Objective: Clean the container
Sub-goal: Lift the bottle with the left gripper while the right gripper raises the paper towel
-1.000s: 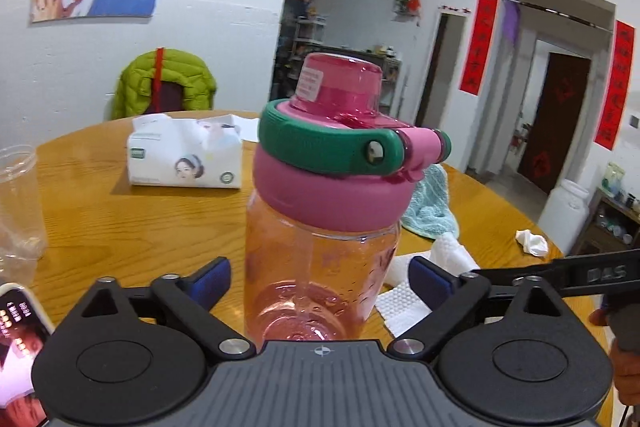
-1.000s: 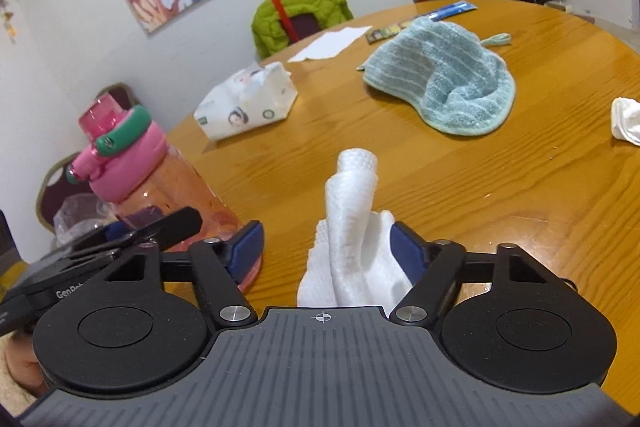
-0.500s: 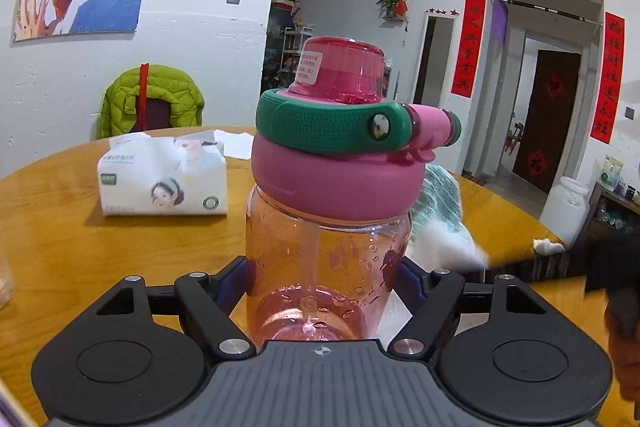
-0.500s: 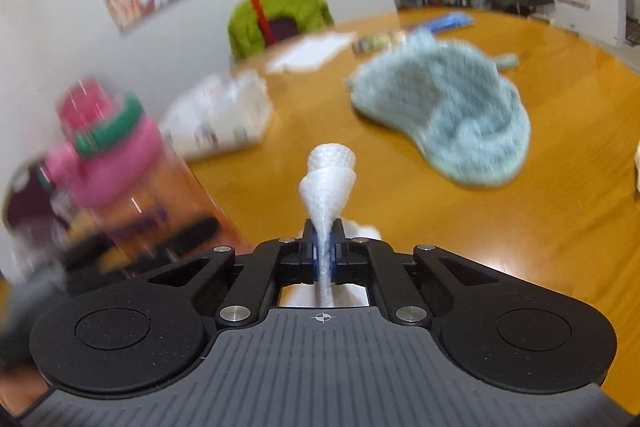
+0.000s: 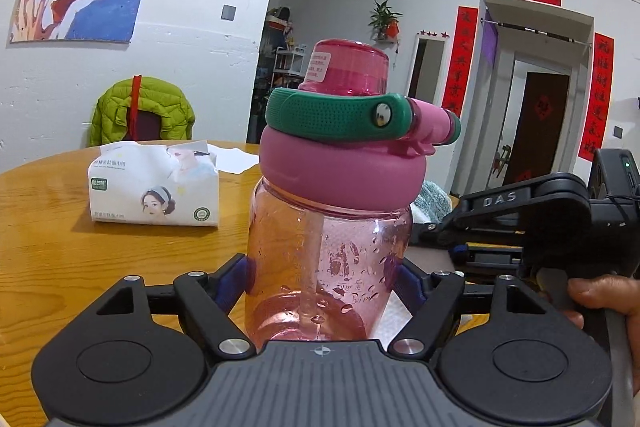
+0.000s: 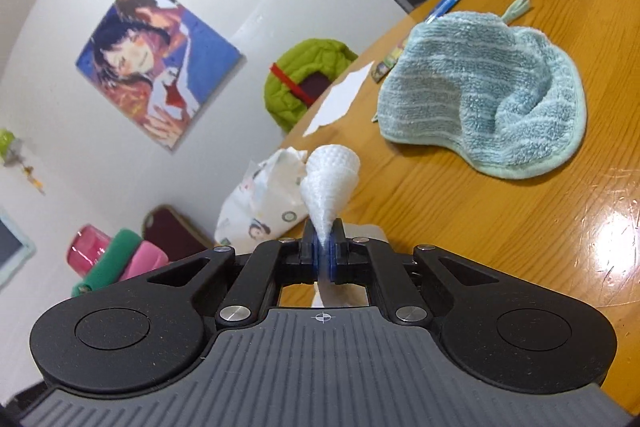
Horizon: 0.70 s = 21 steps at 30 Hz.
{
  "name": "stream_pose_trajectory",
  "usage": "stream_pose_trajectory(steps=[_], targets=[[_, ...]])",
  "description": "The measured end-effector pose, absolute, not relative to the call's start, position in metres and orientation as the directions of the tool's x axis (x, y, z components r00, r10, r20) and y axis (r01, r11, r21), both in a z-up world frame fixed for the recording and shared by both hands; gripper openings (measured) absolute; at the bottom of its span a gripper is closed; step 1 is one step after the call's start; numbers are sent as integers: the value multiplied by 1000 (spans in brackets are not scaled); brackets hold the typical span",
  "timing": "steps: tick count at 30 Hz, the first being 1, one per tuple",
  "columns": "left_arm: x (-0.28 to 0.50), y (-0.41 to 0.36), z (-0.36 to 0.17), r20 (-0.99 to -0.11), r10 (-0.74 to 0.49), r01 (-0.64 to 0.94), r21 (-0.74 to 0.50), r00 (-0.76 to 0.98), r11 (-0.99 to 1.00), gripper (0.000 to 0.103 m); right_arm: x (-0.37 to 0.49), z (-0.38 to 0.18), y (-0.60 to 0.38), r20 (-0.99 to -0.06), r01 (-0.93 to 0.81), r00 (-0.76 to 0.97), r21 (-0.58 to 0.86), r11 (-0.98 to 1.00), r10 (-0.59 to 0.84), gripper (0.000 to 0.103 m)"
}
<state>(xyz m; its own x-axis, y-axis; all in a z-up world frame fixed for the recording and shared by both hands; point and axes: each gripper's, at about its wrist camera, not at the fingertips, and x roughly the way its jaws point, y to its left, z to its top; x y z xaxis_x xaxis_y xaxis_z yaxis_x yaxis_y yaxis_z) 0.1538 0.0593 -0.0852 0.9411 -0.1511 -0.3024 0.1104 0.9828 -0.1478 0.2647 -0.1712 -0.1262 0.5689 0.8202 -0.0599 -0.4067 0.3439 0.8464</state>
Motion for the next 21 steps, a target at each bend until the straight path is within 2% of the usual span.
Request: stream_pose_trajectory(steps=[4, 8, 12, 16, 18, 20, 21], targets=[[154, 58, -85, -300, -154, 119, -132, 941, 984, 74, 272, -133, -176, 79, -417, 538, 890, 184, 839, 6], [156, 63, -84, -334, -186, 155, -119, 924, 981, 74, 279, -140, -181, 219, -422, 508, 907, 19, 833, 6], [156, 63, -85, -343, -188, 156, -118, 920, 981, 73, 282, -154, -178, 289, -346, 476, 930, -125, 831, 7], [151, 53, -85, -351, -152, 154, -21, 924, 988, 71, 281, -160, -187, 398, -338, 492, 907, -251, 774, 6], [150, 51, -86, -349, -142, 152, 0, 926, 988, 78, 280, -159, -193, 461, -353, 483, 880, -316, 744, 6], [152, 52, -87, -353, -142, 152, 1, 925, 988, 77, 277, -155, -199, 489, -359, 471, 866, -347, 734, 6], [153, 52, -88, -355, -141, 151, 1, 924, 989, 76, 277, -158, -205, 457, -356, 470, 881, -312, 755, 7]])
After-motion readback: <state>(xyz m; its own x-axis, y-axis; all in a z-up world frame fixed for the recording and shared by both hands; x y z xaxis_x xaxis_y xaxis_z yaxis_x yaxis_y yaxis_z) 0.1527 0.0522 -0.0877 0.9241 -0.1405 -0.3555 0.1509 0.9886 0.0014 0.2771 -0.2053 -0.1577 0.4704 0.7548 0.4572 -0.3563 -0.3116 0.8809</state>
